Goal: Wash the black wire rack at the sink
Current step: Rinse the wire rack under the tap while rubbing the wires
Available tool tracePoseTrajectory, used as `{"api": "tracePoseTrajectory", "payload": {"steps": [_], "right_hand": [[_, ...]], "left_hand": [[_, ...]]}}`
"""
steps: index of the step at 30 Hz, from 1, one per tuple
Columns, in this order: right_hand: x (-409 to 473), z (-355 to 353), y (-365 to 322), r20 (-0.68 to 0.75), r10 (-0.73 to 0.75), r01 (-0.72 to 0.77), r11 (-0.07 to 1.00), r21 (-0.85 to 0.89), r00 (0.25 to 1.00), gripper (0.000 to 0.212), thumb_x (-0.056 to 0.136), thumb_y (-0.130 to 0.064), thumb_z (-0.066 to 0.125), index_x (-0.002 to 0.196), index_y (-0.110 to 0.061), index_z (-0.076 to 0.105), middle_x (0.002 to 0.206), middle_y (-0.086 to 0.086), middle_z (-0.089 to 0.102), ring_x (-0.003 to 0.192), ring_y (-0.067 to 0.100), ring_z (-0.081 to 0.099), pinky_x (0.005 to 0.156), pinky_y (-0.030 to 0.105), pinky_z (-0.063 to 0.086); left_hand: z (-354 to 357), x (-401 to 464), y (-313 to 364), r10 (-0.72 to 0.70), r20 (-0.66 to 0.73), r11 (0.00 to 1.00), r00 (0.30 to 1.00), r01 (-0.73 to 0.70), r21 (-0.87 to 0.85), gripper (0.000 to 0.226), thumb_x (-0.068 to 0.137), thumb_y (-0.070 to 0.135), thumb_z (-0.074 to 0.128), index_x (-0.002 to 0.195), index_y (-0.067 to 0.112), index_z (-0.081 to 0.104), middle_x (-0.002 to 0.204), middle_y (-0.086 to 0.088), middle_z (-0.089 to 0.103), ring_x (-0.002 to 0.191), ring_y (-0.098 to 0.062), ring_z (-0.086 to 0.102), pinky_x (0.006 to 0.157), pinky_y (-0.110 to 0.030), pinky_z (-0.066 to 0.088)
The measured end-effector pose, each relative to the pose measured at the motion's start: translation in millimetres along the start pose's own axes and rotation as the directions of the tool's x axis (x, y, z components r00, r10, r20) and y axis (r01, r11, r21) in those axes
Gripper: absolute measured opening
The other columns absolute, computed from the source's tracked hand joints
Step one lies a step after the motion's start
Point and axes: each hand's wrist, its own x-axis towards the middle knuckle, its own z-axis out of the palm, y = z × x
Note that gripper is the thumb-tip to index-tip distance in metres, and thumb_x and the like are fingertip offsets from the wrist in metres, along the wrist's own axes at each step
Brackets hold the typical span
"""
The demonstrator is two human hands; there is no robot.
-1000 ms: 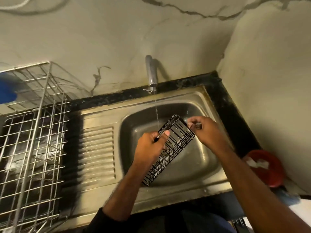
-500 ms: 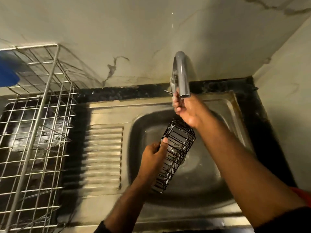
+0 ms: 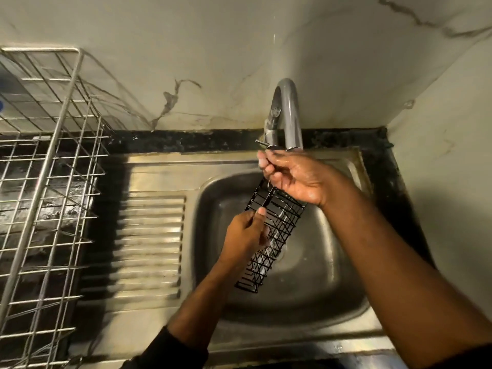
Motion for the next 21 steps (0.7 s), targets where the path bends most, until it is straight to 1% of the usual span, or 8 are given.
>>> {"api": "tracePoseTrajectory", "payload": {"steps": [2,4,6,8,11,14,18,21], "right_hand": [[1,3,1,-0.046,-0.03,0.031,0.999,0.031,0.999,0.017,0.101,-0.003,0.047,0.101,-0.004,0.064,0.075,0.0,0.062,0.045,0.0,0.049,0.036,0.009,0.036],[3,6,4,-0.061,0.0,0.0,1.0,0.01,0.998,0.013,0.101,-0.009,0.05,0.098,-0.01,0.062,0.067,-0.003,0.059,0.036,-0.001,0.042,0.028,0.009,0.027],[7,10,7,-0.13,0.037,-0.039,0.999,-0.019,0.991,0.016,0.1,-0.02,0.055,0.084,-0.017,0.059,0.052,-0.007,0.052,0.028,-0.001,0.035,0.024,0.011,0.021],[12,15,9,-0.181,0.043,-0.042,0.999,0.007,0.983,0.033,0.099,-0.023,0.052,0.067,-0.018,0.051,0.04,-0.008,0.041,0.025,0.0,0.027,0.023,0.013,0.016],[15,16,7,-0.072,0.017,-0.009,0.994,0.109,0.997,0.047,0.096,-0.02,0.044,0.048,-0.022,0.041,0.042,-0.007,0.035,0.033,0.004,0.025,0.028,0.015,0.014],[14,9,7,0.038,-0.043,0.031,0.961,0.275,0.998,0.043,0.092,-0.013,0.04,0.05,-0.019,0.049,0.05,-0.002,0.044,0.044,0.009,0.037,0.035,0.018,0.025],[14,0,12,0.073,-0.035,0.013,0.961,0.277,0.997,0.045,0.095,-0.011,0.035,0.053,-0.018,0.05,0.052,-0.004,0.043,0.045,0.008,0.037,0.038,0.018,0.025],[6,-6,8,0.055,-0.063,0.045,0.959,0.281,0.997,0.033,0.097,-0.01,0.038,0.068,-0.017,0.052,0.056,-0.004,0.047,0.047,0.006,0.039,0.04,0.016,0.027]], "left_hand": [[-1,-3,5,-0.015,0.023,0.998,1.0,0.016,-0.057,0.035,0.105,0.031,0.053,0.085,0.003,0.058,0.078,-0.01,0.073,0.059,-0.017,0.065,0.051,-0.023,0.051],[-1,-7,4,0.016,0.064,0.998,0.998,-0.012,-0.058,0.033,0.104,0.031,0.057,0.087,0.003,0.062,0.087,-0.011,0.078,0.068,-0.021,0.07,0.054,-0.027,0.053],[-1,-12,4,0.031,0.087,0.998,0.996,-0.026,-0.052,0.028,0.101,0.03,0.061,0.093,0.004,0.068,0.091,-0.01,0.078,0.075,-0.021,0.072,0.061,-0.033,0.054],[-1,-13,3,0.027,0.091,0.997,0.995,-0.021,-0.07,0.027,0.1,0.028,0.063,0.098,0.002,0.069,0.093,-0.01,0.078,0.079,-0.019,0.071,0.065,-0.036,0.052],[-5,-14,5,0.009,0.097,0.992,0.995,0.003,-0.126,0.031,0.102,0.028,0.061,0.105,-0.002,0.068,0.094,-0.006,0.078,0.081,-0.018,0.071,0.068,-0.034,0.053],[-8,-14,10,-0.014,0.118,0.982,0.993,0.035,-0.185,0.035,0.104,0.028,0.055,0.11,-0.006,0.064,0.1,-0.01,0.078,0.083,-0.018,0.073,0.067,-0.03,0.057],[-6,-10,17,-0.045,0.16,0.975,0.986,0.078,-0.208,0.026,0.107,0.023,0.049,0.1,0.004,0.066,0.102,-0.011,0.078,0.082,-0.013,0.073,0.067,-0.025,0.057],[-3,-11,18,-0.026,0.136,0.983,0.99,0.05,-0.178,0.032,0.107,0.026,0.049,0.094,0.007,0.071,0.101,-0.004,0.079,0.095,-0.016,0.073,0.083,-0.032,0.056]]}}
